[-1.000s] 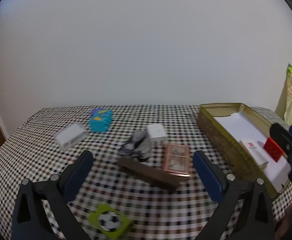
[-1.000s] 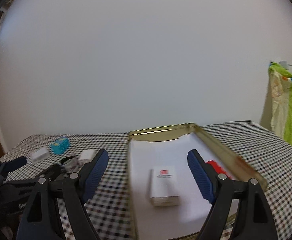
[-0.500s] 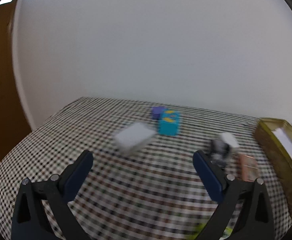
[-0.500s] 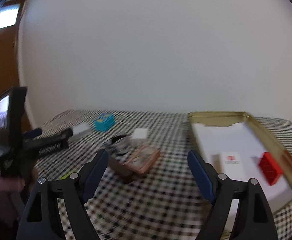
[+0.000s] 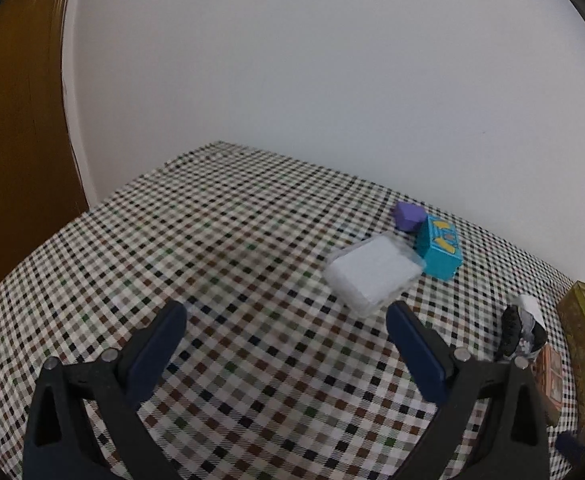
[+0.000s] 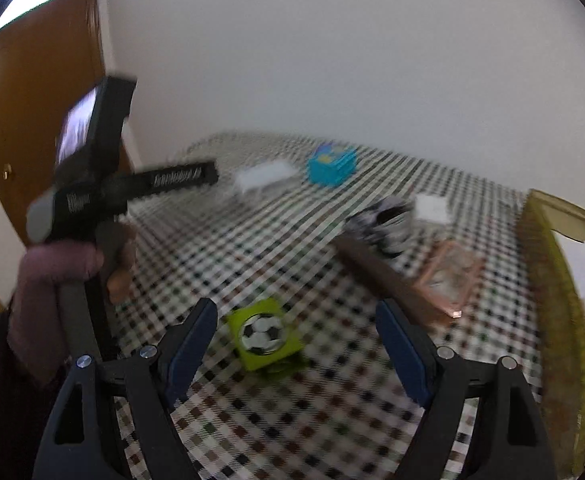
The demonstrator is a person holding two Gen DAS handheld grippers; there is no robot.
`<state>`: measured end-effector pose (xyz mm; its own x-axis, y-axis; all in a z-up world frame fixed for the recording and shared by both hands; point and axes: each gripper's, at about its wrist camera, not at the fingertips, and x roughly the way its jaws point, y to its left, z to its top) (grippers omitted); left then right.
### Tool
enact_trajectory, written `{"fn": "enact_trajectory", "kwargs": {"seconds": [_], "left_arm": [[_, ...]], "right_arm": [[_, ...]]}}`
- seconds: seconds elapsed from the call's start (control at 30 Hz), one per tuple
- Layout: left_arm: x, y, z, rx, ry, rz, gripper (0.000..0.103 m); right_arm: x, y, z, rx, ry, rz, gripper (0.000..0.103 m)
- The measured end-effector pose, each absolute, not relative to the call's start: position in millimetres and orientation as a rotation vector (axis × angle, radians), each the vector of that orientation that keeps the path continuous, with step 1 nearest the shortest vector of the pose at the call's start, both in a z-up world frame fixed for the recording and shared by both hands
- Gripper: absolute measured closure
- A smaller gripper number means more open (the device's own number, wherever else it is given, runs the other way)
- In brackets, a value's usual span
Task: Organize rigid objects
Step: 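Move both tools back over the table toward the remaining objects, then grasp the soccer-ball block with the right tool while the left grasps the brown bar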
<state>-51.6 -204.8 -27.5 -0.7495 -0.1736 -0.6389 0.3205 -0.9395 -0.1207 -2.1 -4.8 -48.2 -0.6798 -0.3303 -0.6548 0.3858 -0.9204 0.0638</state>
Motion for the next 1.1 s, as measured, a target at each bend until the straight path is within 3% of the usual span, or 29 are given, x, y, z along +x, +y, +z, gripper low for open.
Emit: {"fn": "enact_trajectory", "kwargs": {"seconds": [0.23, 0.37, 0.47, 0.53, 0.57, 0.77, 0.97, 1.1], "left_arm": [[-54, -201, -29, 0.988, 0.308, -2.694, 0.002], [-57, -203, -31, 0.996, 0.324, -2.685, 0.002], [-57, -203, -32, 1.000, 0.334, -2.681, 0.002], [-57, -202, -32, 1.004, 0.334, -2.686, 0.002], [-56, -202, -32, 1.005, 0.333, -2.689, 0.002], [-55, -199, -33, 1.002, 0.345, -2.719, 0.002], [-46, -176, -23, 0.932, 0.292, -2.884, 0.002], [-41, -141, -23, 1.026, 0.226, -3.068, 0.002]], "right_arm": [[-11, -13, -58, 1.109, 0.169, -2.530, 0.021], [-18, -10, -64, 1.175, 0.132, -2.493, 0.033], [-20, -8, -65, 1.176, 0.120, -2.482, 0.036], [-20, -6, -65, 1.172, 0.121, -2.487, 0.054], [-21, -4, -65, 1.169, 0.118, -2.487, 0.069], [-24, 19, -55, 1.088, -0.019, -2.511, 0.069], [-11, 78, -5, 0.792, -0.098, -2.819, 0.069], [-9, 106, 8, 0.704, -0.055, -2.993, 0.069]]}}
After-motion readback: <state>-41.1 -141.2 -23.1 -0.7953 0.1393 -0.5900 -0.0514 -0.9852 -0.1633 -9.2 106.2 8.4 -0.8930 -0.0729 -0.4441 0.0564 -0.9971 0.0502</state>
